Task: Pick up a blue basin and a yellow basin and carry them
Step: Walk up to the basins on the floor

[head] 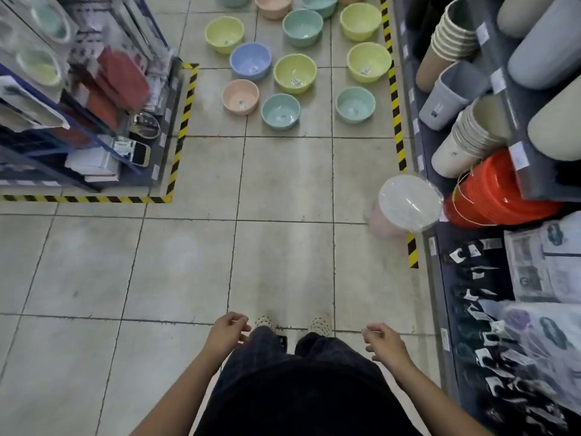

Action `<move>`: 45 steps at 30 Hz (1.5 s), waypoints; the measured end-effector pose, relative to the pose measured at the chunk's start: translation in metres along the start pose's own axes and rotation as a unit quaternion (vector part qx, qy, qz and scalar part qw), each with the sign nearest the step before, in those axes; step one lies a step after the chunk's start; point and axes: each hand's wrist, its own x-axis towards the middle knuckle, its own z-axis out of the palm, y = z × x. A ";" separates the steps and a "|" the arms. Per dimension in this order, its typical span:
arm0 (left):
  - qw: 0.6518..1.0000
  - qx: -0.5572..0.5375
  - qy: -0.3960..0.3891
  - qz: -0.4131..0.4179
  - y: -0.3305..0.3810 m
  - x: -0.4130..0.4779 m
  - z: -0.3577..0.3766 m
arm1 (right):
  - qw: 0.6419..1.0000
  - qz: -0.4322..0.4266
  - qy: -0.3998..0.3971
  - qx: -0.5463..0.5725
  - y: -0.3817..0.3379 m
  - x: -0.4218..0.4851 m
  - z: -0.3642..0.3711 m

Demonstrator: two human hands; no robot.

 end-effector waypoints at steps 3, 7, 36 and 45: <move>0.999 -0.025 0.026 -0.010 0.013 0.008 -0.008 | 1.000 0.016 0.015 0.006 -0.022 0.018 -0.010; 0.998 -0.036 0.045 -0.015 0.039 0.018 -0.026 | 1.000 -0.018 -0.010 -0.018 -0.093 0.037 0.000; 0.992 0.032 -0.041 0.114 0.504 0.277 -0.146 | 0.996 -0.003 0.029 0.084 -0.539 0.196 -0.011; 0.991 0.073 -0.027 0.112 0.672 0.363 -0.158 | 0.998 -0.006 0.046 0.035 -0.697 0.310 -0.060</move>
